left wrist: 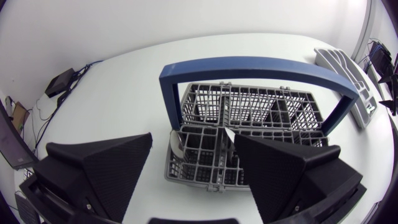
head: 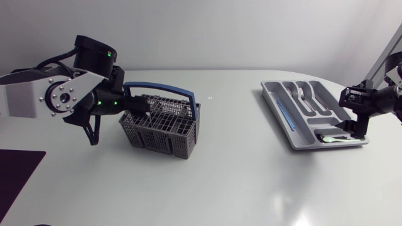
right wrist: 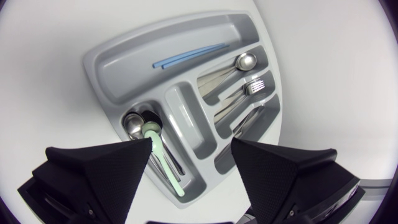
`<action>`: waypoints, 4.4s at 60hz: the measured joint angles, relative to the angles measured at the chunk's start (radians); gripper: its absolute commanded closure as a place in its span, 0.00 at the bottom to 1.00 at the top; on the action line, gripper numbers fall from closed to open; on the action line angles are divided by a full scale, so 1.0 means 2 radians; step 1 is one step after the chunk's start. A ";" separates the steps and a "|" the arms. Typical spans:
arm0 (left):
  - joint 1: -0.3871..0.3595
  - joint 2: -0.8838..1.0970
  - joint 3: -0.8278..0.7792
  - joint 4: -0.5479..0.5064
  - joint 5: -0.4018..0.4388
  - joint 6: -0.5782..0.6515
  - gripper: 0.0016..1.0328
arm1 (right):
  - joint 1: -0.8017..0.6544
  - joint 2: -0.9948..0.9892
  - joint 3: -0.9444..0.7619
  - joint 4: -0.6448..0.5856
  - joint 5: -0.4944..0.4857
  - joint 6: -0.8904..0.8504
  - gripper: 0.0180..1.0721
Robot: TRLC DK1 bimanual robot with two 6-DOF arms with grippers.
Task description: Unload the cutlery basket into the drawer organizer.
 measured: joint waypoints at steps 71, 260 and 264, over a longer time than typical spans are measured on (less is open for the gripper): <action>0.008 0.044 0.009 -0.019 -0.040 -0.071 0.66 | 0.231 -0.171 -0.090 -0.012 0.044 0.243 0.08; -0.023 -0.154 -0.060 0.037 -0.102 -0.008 0.96 | 0.331 -0.228 -0.113 -0.033 0.081 0.312 0.08; -0.025 -0.170 -0.066 0.037 -0.097 -0.008 0.96 | 0.343 -0.234 -0.112 -0.043 0.081 0.324 0.08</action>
